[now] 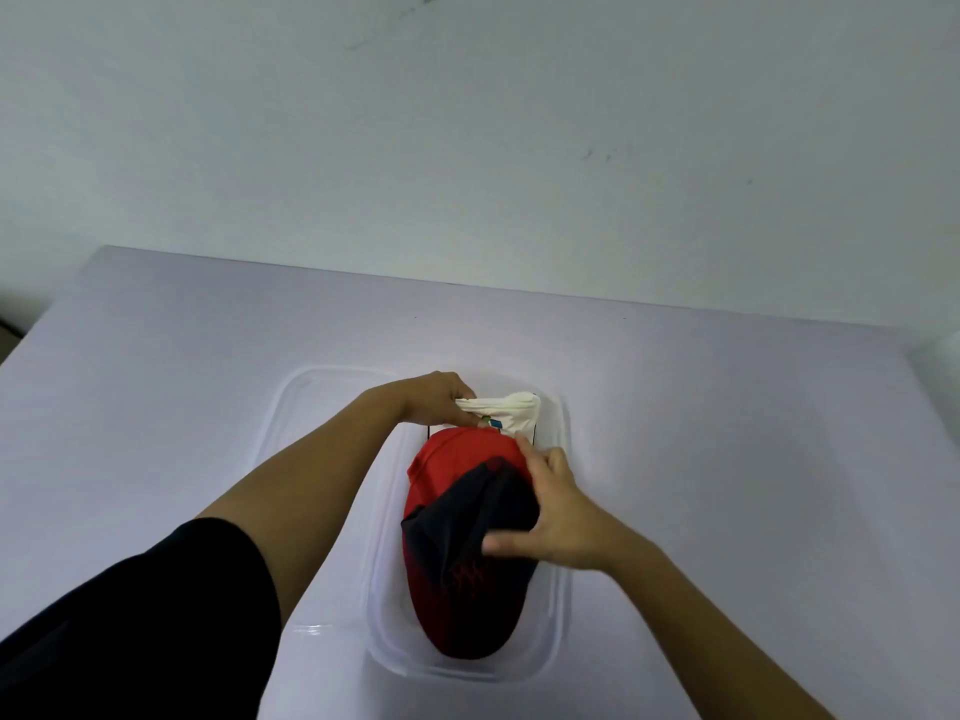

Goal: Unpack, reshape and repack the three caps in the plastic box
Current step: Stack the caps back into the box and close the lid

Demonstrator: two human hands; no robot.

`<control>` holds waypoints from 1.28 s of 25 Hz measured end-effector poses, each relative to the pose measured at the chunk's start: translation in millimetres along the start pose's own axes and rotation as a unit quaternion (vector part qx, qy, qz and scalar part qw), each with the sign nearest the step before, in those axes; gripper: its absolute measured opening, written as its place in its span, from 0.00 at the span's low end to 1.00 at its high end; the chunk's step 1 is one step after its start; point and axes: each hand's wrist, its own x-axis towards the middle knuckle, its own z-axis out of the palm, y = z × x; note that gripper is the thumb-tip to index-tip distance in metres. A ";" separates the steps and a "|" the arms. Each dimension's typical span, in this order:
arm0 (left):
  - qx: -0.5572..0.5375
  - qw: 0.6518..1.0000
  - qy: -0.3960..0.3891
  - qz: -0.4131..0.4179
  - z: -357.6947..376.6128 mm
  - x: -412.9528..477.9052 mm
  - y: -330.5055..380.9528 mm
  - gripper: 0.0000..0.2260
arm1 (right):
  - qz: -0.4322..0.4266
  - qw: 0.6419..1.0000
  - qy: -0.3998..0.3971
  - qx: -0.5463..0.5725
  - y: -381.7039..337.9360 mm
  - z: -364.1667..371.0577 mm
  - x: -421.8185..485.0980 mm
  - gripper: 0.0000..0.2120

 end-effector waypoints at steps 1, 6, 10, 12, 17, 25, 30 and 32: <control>0.010 1.000 0.000 -0.003 -0.2 1.9 -2.3 0.09 | -0.013 0.998 0.023 0.060 4.4 -10.0 8.0 0.50; 0.038 0.999 0.007 0.006 2.5 12.2 -5.3 0.05 | -0.072 0.951 0.168 -0.249 13.9 -47.9 71.5 0.20; 0.153 0.987 0.048 0.001 -11.6 11.1 -13.2 0.11 | -0.009 0.875 0.111 -0.471 13.4 -49.1 95.9 0.18; 0.212 0.973 0.090 0.001 -18.6 10.5 -20.3 0.11 | 0.001 0.866 0.139 -0.480 17.0 -47.9 101.0 0.19; 0.266 0.945 0.182 -0.050 -3.5 21.2 -25.5 0.13 | 0.035 0.874 0.177 -0.452 12.1 -35.8 111.9 0.14; -0.004 0.991 0.131 -0.013 1.4 -46.1 -29.6 0.13 | -0.063 0.944 0.098 -0.309 25.0 -42.6 60.5 0.31; 0.130 0.978 0.141 -0.076 18.8 -28.5 -32.2 0.07 | 0.021 0.935 0.110 -0.336 16.0 -31.8 66.3 0.21; 0.207 0.954 0.168 -0.138 29.6 -21.2 -22.7 0.11 | 0.047 0.921 0.126 -0.366 10.0 -28.1 70.9 0.21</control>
